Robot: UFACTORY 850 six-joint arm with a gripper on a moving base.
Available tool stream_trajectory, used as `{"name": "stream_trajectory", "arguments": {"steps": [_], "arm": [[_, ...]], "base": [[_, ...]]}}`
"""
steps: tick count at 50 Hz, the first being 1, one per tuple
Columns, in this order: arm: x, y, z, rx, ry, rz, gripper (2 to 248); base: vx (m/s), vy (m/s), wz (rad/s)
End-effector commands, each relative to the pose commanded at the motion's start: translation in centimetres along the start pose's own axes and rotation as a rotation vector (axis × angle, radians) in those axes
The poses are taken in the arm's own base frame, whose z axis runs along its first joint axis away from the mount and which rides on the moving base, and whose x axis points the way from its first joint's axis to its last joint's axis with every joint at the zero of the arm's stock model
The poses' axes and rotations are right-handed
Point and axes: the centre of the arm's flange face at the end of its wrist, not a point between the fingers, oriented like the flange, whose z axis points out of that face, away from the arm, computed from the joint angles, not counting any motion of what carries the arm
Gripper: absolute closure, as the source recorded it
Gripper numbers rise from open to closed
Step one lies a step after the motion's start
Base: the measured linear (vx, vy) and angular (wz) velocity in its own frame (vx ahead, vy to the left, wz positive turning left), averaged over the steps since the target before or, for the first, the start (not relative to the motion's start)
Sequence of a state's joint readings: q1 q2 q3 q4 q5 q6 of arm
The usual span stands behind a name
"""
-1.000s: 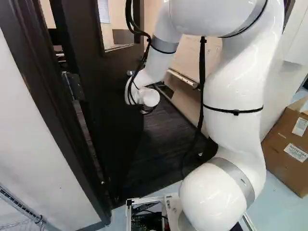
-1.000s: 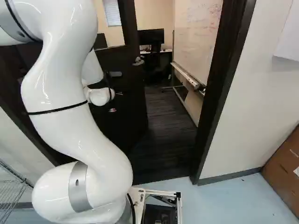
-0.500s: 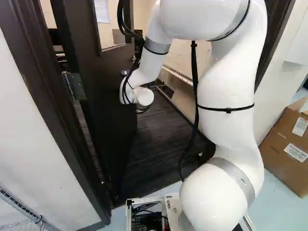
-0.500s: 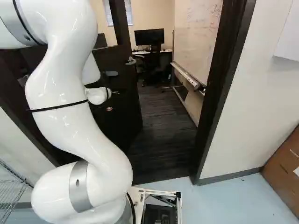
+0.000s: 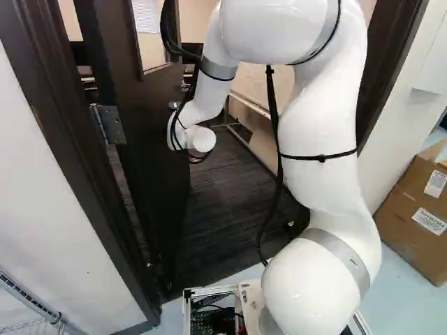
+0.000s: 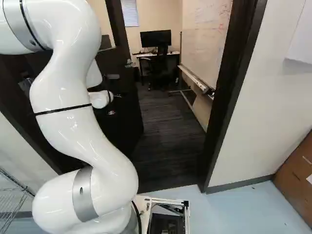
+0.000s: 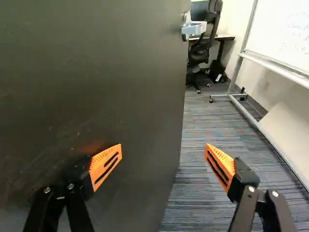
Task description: Open the door and move inside
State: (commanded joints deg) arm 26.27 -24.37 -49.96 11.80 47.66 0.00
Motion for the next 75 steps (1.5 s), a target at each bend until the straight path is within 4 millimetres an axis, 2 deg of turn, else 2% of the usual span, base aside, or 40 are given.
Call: {"name": "stream_trajectory", "arguments": {"steps": [75], "arm": [[0.0, -6.4, 4.6, 0.109, 0.030, -0.038, 3]], "base": [[0.000, 0.000, 0.000]]}}
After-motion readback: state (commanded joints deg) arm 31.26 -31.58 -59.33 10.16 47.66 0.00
